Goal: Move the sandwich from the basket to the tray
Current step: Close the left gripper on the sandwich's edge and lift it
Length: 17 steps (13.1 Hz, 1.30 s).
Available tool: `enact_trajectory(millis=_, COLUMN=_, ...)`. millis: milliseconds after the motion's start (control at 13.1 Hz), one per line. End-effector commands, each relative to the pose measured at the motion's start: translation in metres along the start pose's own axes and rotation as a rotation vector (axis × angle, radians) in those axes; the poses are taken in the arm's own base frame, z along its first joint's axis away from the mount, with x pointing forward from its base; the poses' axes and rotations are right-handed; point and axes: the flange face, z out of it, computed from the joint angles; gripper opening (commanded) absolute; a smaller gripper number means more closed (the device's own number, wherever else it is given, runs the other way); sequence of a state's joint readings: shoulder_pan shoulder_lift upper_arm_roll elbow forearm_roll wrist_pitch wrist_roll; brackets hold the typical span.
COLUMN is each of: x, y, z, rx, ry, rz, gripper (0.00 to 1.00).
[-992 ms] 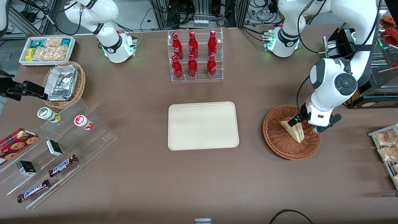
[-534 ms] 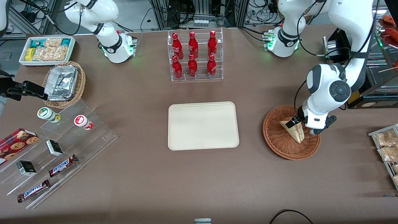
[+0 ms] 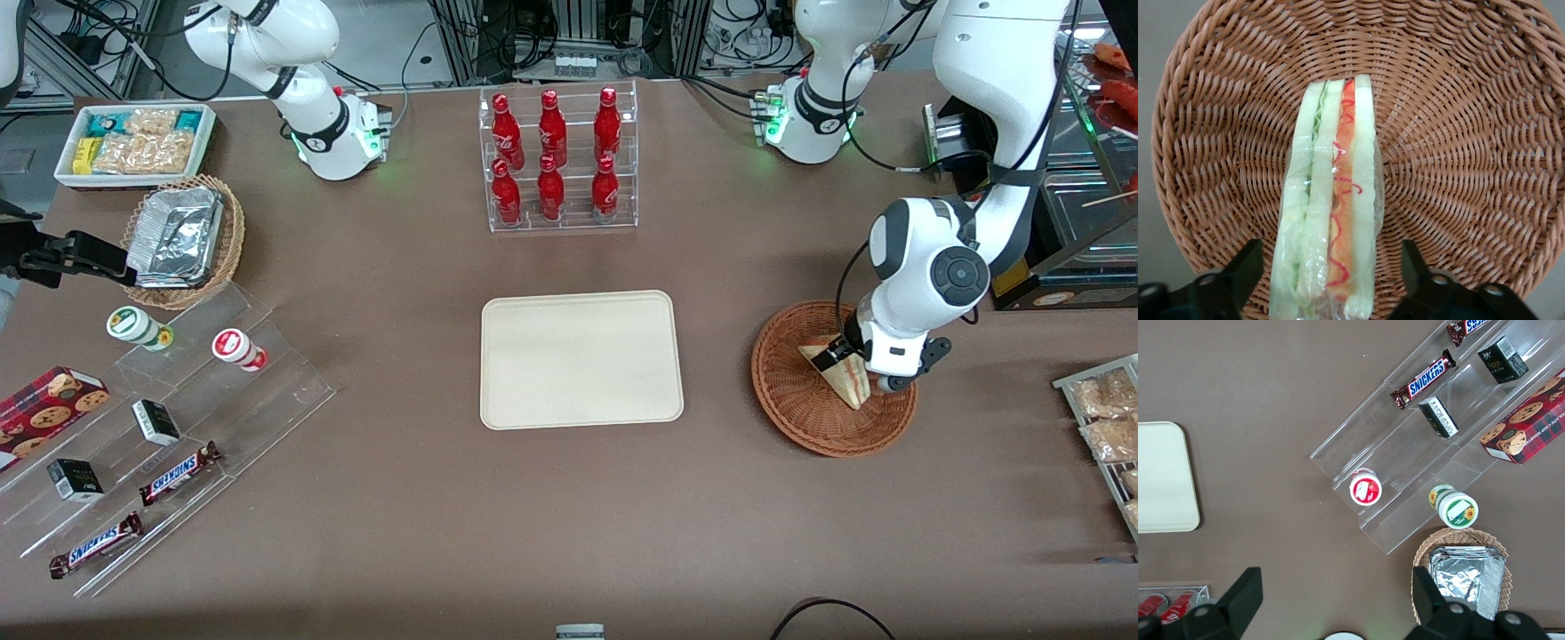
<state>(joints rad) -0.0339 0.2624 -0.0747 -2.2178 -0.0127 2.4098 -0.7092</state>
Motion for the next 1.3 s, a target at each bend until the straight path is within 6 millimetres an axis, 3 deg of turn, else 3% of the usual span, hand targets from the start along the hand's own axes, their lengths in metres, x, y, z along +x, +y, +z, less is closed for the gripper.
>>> enact_trajectory(millis=0, x=0.001, y=0.000, z=0.000, rx=-0.009, ry=0.012, rz=-0.016, gripper=0.00)
enact_trajectory(millis=305, x=0.003, y=0.001, z=-0.010, rx=-0.014, ry=0.020, rz=-0.009, gripper=0.00)
enact_trajectory(millis=458, x=0.004, y=0.002, z=-0.039, rx=-0.023, ry=0.035, rz=-0.004, gripper=0.00)
enact_trajectory(millis=686, x=0.012, y=0.022, z=-0.083, rx=0.007, ry=0.001, rz=0.013, gripper=0.00)
enact_trajectory(millis=915, x=-0.009, y=0.060, z=-0.105, rx=0.010, ry=0.003, rz=0.093, gripper=0.00)
enact_trajectory(millis=1220, x=-0.048, y=0.129, z=-0.107, rx=-0.006, ry=0.016, rz=0.251, gripper=0.00)
